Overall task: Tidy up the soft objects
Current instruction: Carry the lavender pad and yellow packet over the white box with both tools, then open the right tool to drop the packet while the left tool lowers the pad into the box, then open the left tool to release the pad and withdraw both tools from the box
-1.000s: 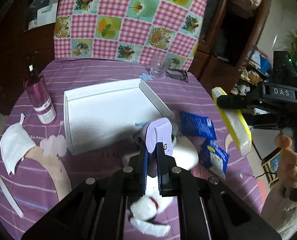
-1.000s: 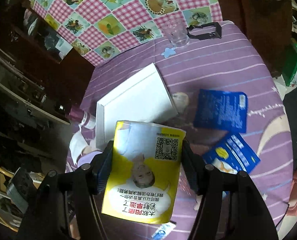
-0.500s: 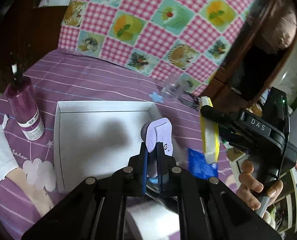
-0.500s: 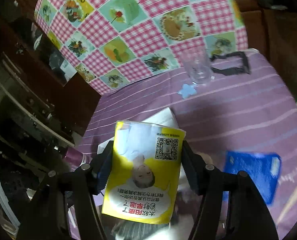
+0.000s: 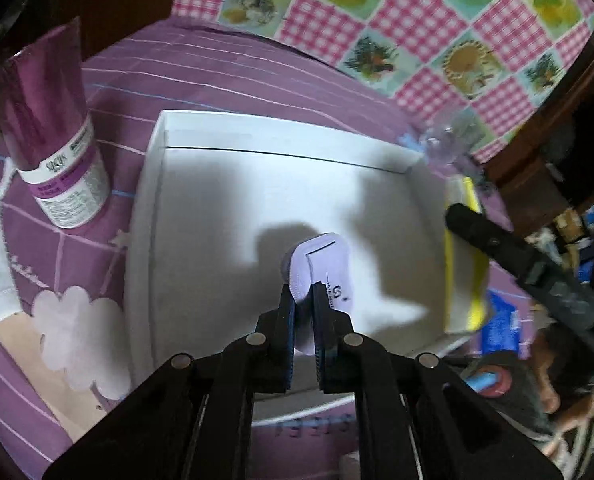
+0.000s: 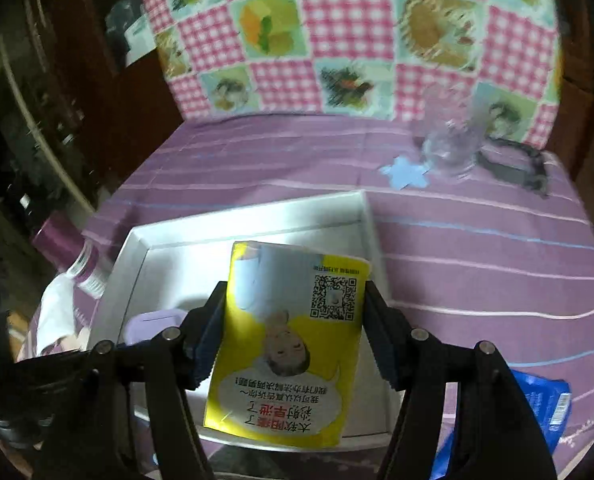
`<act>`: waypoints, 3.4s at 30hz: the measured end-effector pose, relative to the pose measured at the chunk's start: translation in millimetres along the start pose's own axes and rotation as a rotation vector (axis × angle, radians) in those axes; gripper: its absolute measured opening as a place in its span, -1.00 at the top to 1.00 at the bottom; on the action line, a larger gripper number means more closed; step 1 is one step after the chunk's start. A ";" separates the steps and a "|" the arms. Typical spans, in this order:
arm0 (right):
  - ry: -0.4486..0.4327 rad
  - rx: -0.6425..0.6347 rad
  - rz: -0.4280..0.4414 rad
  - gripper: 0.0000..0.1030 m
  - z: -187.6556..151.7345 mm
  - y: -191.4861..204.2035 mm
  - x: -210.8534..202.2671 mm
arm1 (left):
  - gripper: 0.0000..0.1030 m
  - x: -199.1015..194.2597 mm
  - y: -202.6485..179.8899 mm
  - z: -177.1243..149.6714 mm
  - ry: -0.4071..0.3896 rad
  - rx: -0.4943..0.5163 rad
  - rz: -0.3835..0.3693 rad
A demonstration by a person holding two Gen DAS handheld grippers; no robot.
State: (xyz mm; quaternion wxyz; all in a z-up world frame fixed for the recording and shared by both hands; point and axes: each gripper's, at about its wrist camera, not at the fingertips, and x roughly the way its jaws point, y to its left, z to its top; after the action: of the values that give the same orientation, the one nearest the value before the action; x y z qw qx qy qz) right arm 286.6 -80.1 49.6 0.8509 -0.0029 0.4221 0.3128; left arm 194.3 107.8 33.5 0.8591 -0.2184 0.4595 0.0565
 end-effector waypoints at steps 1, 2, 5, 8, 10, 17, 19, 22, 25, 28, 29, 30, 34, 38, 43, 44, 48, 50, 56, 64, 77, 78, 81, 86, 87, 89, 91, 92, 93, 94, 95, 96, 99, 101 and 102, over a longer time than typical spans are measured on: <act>0.012 0.008 0.019 -0.26 -0.3 -2.4 2.1 | 0.87 1.3 -0.1 -0.1 0.009 0.004 0.011; 0.022 0.016 0.024 -0.27 -0.1 -3.9 4.7 | 0.86 0.6 0.8 -1.2 0.016 -0.001 0.008; 0.082 0.057 -0.017 -0.27 -1.8 -10.4 14.7 | 0.86 -1.9 4.3 0.4 0.036 -0.018 -0.010; 0.102 0.095 -0.030 -0.31 -2.2 -17.4 18.4 | 0.85 0.3 8.4 2.4 0.045 -0.031 -0.001; 0.100 0.102 -0.047 -0.34 -3.2 -18.8 17.4 | 0.84 2.3 11.8 2.4 0.049 -0.043 0.004; 0.102 0.108 0.001 -0.38 -2.7 -18.1 11.5 | 0.81 6.1 23.3 3.9 0.056 -0.092 -0.047; 0.076 0.132 0.017 -0.40 -0.8 -20.5 4.2 | 0.80 6.1 24.9 4.7 0.060 -0.105 -0.059; 0.039 0.162 0.073 -0.61 2.0 -24.2 -10.2 | 0.78 6.1 24.6 4.7 0.060 -0.101 -0.054; 0.017 0.171 0.067 -0.62 4.1 -26.5 -22.1 | 0.74 4.9 23.6 4.8 0.058 -0.097 -0.046; 0.023 0.137 0.007 -0.62 5.5 -25.6 -26.1 | 0.70 4.9 24.8 4.8 0.056 -0.105 -0.046; 0.031 0.128 -0.019 -0.62 5.4 -25.9 -26.0 | 0.70 5.2 24.8 5.0 0.056 -0.104 -0.047; 0.042 0.122 -0.051 -0.58 5.8 -26.9 -25.4 | 0.70 5.2 24.8 5.2 0.056 -0.104 -0.047; 0.094 0.146 -0.103 0.14 2.3 -39.4 -16.9 | 0.68 4.5 24.8 5.1 0.059 -0.107 -0.045; 0.153 0.152 -0.162 0.23 -4.7 -48.4 -2.2 | 0.67 3.4 25.0 5.5 0.063 -0.109 -0.045; 0.311 0.149 -0.154 0.47 -16.3 -51.2 26.6 | 0.67 3.8 24.4 4.9 0.063 -0.100 -0.037; 0.313 0.145 -0.164 0.50 -17.0 -51.2 28.1 | 0.67 3.9 24.0 4.9 0.062 -0.099 -0.036; 0.325 0.125 -0.186 0.72 -18.3 -49.9 27.9 | 0.67 4.1 24.0 5.1 0.062 -0.098 -0.034; 0.329 0.121 -0.197 0.86 -19.0 -50.0 28.5 | 0.67 4.3 23.8 5.2 0.062 -0.095 -0.030; 0.340 0.101 -0.211 0.88 -17.6 -46.9 27.2 | 0.67 5.3 24.5 5.3 0.062 -0.093 -0.027; 0.411 0.107 -0.275 0.88 -22.6 -52.8 18.1 | 0.67 10.1 15.3 2.6 0.072 -0.063 -0.058; 0.084 0.100 -0.207 0.21 -6.1 -29.6 -68.2 | -0.14 -44.4 -15.1 4.8 -0.170 0.100 0.043; 0.061 0.101 -0.205 0.04 -6.3 -26.7 -72.9 | -0.14 -54.8 -21.0 3.4 -0.219 0.124 0.064; -0.027 0.104 -0.218 -0.22 -9.8 -12.9 -88.8 | -0.24 -75.2 -33.5 1.3 -0.307 0.173 0.118; -0.067 0.057 -0.203 -0.22 -17.4 -6.5 -106.3 | -0.51 -95.3 -56.1 -13.4 -0.385 0.235 0.199; -0.097 0.033 -0.189 -0.22 -20.7 -7.2 -112.9 | -0.51 -98.1 -58.8 -16.6 -0.398 0.248 0.210; -0.126 0.017 -0.177 -0.22 -27.9 -9.0 -122.8 | -0.51 -105.7 -63.0 -23.3 -0.402 0.277 0.219; -0.127 0.015 -0.137 -0.22 -37.1 -12.1 -126.9 | -0.51 -113.4 -63.7 -28.1 -0.381 0.267 0.184; -0.110 0.019 -0.108 -0.22 -43.5 -13.5 -126.8 | -0.51 -116.8 -62.2 -30.1 -0.375 0.254 0.156; -0.095 0.035 -0.090 -0.22 -51.1 -16.0 -126.3 | -0.51 -121.4 -59.9 -34.2 -0.365 0.233 0.116; -0.091 0.052 -0.084 -0.22 -57.9 -18.4 -126.6 | -0.51 -125.3 -57.6 -37.7 -0.357 0.213 0.084; -0.092 0.070 -0.071 -0.22 -65.4 -21.2 -127.4 | -0.51 -128.3 -54.9 -41.1 -0.350 0.197 0.061; -0.098 0.082 -0.056 -0.22 -71.1 -22.9 -128.9 | -0.51 -129.8 -53.5 -45.0 -0.345 0.184 0.046; -0.139 0.092 -0.041 -0.22 -93.8 -25.4 -135.8 | -0.51 -135.6 -45.8 -61.5 -0.342 0.158 0.017; -0.178 0.050 -0.088 -0.22 -108.2 -22.4 -143.3 | -0.51 -137.3 -41.2 -75.6 -0.344 0.167 0.017; -0.195 0.036 -0.110 -0.22 -113.2 -20.9 -146.7 | -0.51 -137.7 -39.6 -81.1 -0.347 0.173 0.022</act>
State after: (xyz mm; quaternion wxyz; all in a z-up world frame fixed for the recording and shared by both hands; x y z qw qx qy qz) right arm 150.9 -205.1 77.0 0.9038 0.0196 0.3419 0.2567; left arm 65.4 51.9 119.2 0.9402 -0.1260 0.3100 0.0630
